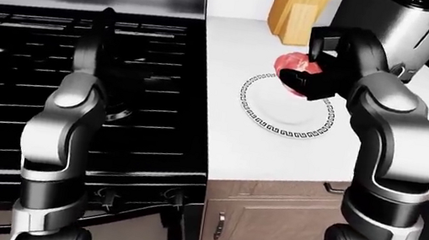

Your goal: Pick the steak from the plate and place it in the pan.

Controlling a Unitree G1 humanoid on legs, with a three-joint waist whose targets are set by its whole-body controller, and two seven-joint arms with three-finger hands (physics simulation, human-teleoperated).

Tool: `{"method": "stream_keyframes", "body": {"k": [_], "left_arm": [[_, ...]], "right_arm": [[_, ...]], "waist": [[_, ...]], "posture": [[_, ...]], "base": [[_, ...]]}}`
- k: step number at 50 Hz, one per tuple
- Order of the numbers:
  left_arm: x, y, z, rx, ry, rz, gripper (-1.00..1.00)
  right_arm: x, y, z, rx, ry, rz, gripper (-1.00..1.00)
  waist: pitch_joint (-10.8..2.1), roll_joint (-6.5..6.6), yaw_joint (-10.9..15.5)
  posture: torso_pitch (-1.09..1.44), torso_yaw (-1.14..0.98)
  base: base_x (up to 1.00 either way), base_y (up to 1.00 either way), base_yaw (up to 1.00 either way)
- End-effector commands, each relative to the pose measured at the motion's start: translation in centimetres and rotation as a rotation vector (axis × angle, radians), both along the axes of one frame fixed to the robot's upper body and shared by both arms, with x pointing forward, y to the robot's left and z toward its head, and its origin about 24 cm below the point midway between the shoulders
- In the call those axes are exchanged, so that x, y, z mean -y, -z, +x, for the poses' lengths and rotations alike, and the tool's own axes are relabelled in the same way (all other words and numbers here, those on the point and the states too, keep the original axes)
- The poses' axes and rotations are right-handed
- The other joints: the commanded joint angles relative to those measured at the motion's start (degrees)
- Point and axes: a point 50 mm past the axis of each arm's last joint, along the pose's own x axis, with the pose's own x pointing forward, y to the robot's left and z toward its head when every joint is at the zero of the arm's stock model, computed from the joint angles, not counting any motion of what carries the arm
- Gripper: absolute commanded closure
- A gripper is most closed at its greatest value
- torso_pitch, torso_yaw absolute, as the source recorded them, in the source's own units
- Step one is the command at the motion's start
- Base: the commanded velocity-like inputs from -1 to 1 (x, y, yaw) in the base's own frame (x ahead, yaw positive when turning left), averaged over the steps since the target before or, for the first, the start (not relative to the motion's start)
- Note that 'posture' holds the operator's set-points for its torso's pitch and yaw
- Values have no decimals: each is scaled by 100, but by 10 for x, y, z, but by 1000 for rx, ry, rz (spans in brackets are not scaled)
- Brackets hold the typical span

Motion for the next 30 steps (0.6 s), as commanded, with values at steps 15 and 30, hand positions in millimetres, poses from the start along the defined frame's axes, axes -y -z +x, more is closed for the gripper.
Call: {"method": "stream_keyframes", "body": {"k": [15, 30], "left_arm": [[7, -23, -5, 99, 0, 16, -100], [7, -23, -6, 96, -1, 16, -100]], "right_arm": [[2, -23, -12, 115, 1, -10, 100], [4, -29, -13, 133, 24, -14, 100]], "waist": [[-246, 20, 122], [-72, 135, -45]], "posture": [[0, 0], [0, 0]], "base": [[-4, 0, 62], [-2, 0, 12]]}}
